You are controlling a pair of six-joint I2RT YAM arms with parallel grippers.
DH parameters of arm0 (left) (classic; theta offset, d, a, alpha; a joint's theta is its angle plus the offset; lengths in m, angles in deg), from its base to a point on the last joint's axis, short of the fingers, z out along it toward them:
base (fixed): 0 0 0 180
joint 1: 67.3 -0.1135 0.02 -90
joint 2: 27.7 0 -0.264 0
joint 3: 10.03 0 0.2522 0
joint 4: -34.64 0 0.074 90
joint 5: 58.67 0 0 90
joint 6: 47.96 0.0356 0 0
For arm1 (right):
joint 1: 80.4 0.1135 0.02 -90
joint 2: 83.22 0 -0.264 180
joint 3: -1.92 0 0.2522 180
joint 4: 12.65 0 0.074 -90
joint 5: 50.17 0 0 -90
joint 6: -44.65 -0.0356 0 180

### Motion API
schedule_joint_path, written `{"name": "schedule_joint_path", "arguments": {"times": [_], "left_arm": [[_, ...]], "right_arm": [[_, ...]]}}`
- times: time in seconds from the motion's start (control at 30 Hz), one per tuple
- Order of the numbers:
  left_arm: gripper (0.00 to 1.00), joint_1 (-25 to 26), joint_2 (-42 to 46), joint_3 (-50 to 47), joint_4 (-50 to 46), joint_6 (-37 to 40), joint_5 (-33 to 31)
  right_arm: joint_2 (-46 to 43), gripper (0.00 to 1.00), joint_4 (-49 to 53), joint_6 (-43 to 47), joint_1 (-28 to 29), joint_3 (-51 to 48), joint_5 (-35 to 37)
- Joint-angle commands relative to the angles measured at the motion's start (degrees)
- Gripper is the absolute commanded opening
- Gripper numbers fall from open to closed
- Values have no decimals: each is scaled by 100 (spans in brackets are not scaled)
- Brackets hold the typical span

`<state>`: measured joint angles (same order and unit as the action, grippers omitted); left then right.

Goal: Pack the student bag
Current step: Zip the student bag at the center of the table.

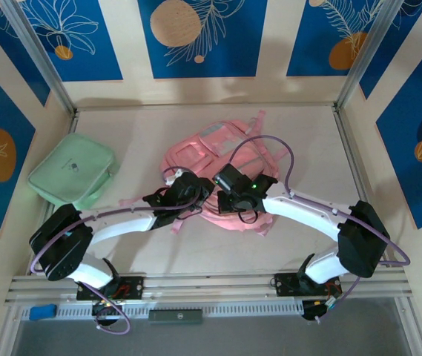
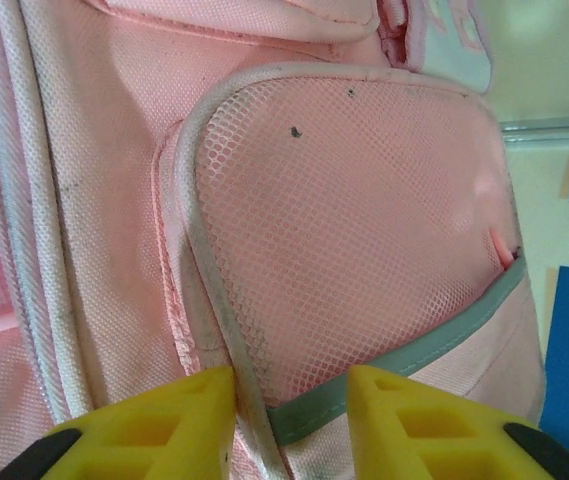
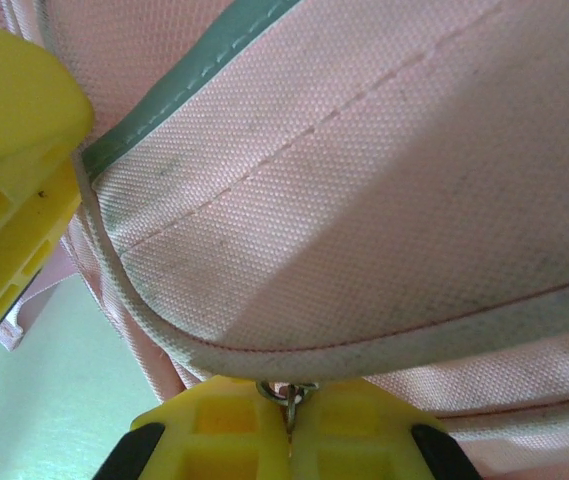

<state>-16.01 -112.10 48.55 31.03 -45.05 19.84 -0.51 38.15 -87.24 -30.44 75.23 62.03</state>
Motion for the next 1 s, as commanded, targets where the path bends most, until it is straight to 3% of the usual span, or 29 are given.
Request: {"name": "schedule_joint_path", "arguments": {"times": [0.0, 0.27, 0.6, 0.7, 0.83, 0.97], "left_arm": [[36, 118, -77, -12, 316, -349, 54], [42, 314, -72, -145, 238, -807, -262], [42, 503, -283, 104, 123, -1183, -477], [34, 480, -329, 183, -71, -1064, -740], [10, 322, -300, -24, -43, -1011, -806], [0, -38, -114, -228, -105, -626, -415]], "right_arm": [[-120, 0, -68, 75, 4, 15, -238], [-95, 0, -125, 59, -21, -13, -219], [-14, 0, -245, 6, -12, -50, -298], [-9, 0, -139, -6, 5, -8, -229], [-57, 0, 225, -40, -8, 88, -15], [-141, 0, 779, 4, -85, 183, 341]]}}
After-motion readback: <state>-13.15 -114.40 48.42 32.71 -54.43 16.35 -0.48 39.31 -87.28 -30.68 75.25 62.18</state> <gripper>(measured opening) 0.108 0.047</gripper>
